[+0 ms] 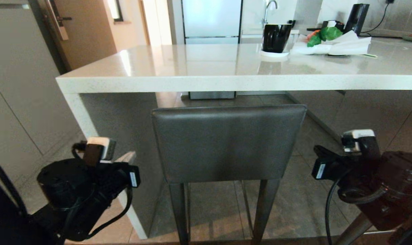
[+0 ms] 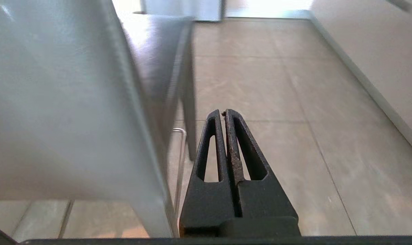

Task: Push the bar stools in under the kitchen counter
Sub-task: Push the gray chair back under the dining table

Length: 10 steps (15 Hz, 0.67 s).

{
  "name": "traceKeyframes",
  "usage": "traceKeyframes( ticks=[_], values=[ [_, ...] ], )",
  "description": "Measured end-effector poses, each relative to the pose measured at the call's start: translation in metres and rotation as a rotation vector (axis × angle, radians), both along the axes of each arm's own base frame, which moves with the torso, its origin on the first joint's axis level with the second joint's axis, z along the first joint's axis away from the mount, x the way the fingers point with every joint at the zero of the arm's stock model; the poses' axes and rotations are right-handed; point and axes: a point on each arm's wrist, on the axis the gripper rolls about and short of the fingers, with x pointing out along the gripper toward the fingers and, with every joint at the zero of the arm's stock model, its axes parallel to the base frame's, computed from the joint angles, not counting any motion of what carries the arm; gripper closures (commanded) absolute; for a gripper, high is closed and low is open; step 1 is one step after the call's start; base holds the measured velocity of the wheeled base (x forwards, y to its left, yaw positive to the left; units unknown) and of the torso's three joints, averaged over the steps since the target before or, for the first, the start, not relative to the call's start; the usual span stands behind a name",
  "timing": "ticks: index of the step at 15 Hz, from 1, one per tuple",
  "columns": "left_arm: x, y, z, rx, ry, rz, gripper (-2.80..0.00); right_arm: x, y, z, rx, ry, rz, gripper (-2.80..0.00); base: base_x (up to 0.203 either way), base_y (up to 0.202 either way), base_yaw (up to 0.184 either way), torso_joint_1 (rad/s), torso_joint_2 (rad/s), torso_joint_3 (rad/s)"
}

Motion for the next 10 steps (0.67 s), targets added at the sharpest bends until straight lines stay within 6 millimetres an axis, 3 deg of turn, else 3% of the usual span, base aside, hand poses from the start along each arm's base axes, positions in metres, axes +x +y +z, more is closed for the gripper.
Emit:
traceKeyframes(
  ticks=[10],
  values=[
    [-0.127,0.072,0.056,-0.010,-0.223,0.197,0.00,-0.125,-0.050,0.059,-0.042,-0.258,-0.153,0.00,0.000,0.000,0.000,0.000,0.00,0.000]
  ],
)
